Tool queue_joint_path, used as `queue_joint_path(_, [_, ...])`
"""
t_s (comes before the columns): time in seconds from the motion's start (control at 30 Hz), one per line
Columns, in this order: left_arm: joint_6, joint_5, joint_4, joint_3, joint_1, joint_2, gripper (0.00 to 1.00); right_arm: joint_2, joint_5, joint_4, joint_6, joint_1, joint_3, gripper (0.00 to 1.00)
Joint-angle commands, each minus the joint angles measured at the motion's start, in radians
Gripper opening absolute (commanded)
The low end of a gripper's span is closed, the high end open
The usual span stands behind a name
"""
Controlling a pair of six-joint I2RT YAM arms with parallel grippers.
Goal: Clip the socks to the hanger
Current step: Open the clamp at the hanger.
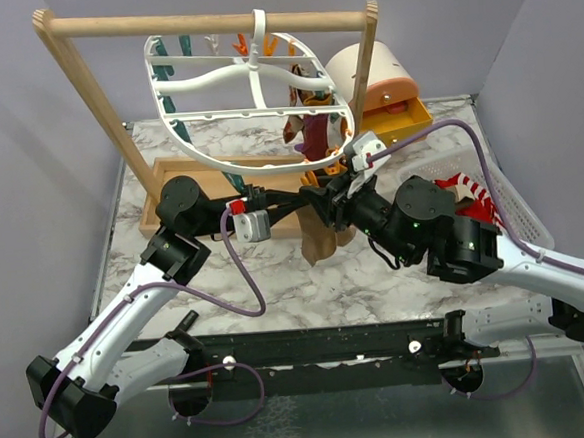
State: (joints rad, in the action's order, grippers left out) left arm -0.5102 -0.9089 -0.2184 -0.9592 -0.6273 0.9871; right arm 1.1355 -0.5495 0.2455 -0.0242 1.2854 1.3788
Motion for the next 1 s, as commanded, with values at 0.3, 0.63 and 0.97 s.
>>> queue_joint_path(0.3, [-0.056, -0.062, 0.087, -0.011, 0.016, -0.054, 0.00, -0.049, 0.150, -0.036, 0.013, 0.009, -0.038, 0.00])
queue_joint_path(0.63, [0.034, -0.192, 0.013, 0.014, 0.057, -0.049, 0.00, -0.073, 0.142, -0.035, 0.009, 0.009, -0.078, 0.00])
queue_joint_path(0.97, [0.063, -0.244, -0.013, 0.031, 0.094, -0.049, 0.00, -0.081, 0.148, -0.060, 0.004, 0.009, -0.090, 0.00])
